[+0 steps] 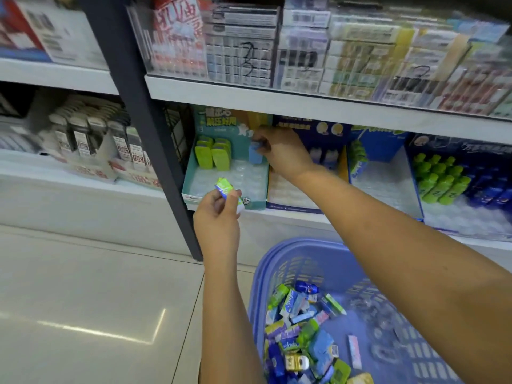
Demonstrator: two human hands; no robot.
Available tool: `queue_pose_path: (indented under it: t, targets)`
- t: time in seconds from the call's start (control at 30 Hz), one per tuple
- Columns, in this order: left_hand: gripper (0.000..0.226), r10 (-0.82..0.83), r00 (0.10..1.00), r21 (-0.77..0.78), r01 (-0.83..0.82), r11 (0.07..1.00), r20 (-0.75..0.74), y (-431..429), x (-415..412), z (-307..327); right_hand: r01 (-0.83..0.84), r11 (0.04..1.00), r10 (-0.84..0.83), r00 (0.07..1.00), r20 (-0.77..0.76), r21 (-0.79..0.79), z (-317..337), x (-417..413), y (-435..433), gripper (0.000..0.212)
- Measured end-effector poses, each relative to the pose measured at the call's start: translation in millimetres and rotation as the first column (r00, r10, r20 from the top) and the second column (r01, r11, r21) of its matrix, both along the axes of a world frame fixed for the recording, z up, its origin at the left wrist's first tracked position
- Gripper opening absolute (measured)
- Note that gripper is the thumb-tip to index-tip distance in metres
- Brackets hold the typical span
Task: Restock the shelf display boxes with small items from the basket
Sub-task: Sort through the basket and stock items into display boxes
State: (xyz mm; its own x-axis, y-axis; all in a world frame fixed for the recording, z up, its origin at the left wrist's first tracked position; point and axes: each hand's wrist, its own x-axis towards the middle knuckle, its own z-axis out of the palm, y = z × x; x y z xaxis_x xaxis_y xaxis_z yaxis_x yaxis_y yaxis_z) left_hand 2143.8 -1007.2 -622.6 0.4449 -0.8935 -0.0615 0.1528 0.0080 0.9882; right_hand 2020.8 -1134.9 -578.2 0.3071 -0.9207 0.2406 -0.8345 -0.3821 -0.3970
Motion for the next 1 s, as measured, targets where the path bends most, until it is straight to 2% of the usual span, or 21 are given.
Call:
queue_pose_path:
  t: [0.2,0.43,0.6,0.67,0.73,0.8,0.87,0.9,0.97,1.0]
  targets:
    - [0.008,-0.011,0.996,0.026,0.013,1.000,-0.086,0,4,-3,0.047,0.997,-0.056,0.987,-0.153,-0.060,8,-2,-5,0.022]
    - [0.010,-0.046,0.977,0.013,0.050,0.999,-0.207,4,7,4,0.102,0.988,-0.077,0.976,-0.203,0.116,11,3,-10,0.029]
    - [0.014,-0.102,0.961,-0.034,0.096,0.995,-0.257,7,6,14,0.085,0.993,-0.099,0.976,-0.194,-0.082,-1,1,-2,0.025]
    - [0.011,-0.158,0.953,-0.051,0.150,0.987,-0.257,9,6,17,0.108,0.991,-0.122,0.976,-0.182,-0.082,-1,2,-2,0.025]
    - [0.019,-0.211,0.947,-0.045,0.206,0.978,-0.242,11,5,19,0.123,0.992,-0.126,0.978,-0.169,-0.029,2,4,1,0.027]
    - [0.023,-0.238,0.948,-0.027,0.237,0.971,-0.211,14,3,19,0.117,0.993,-0.112,0.986,-0.124,0.029,8,1,12,0.026]
    - [0.026,-0.241,0.956,-0.017,0.241,0.970,-0.167,17,-3,20,0.066,0.995,-0.070,0.997,0.042,0.072,13,-4,38,0.028]
    - [0.027,-0.227,0.966,-0.015,0.227,0.974,-0.122,17,-7,20,0.053,0.995,-0.067,0.982,0.177,0.083,15,-8,54,0.027]
    - [0.026,-0.198,0.980,-0.035,0.198,0.980,0.007,17,-17,21,0.053,0.987,-0.120,0.873,0.473,0.152,20,-19,87,0.018]
    - [0.024,-0.193,0.979,-0.051,0.196,0.979,0.073,17,-24,23,0.055,0.979,-0.158,0.810,0.565,0.196,22,-26,102,0.014]
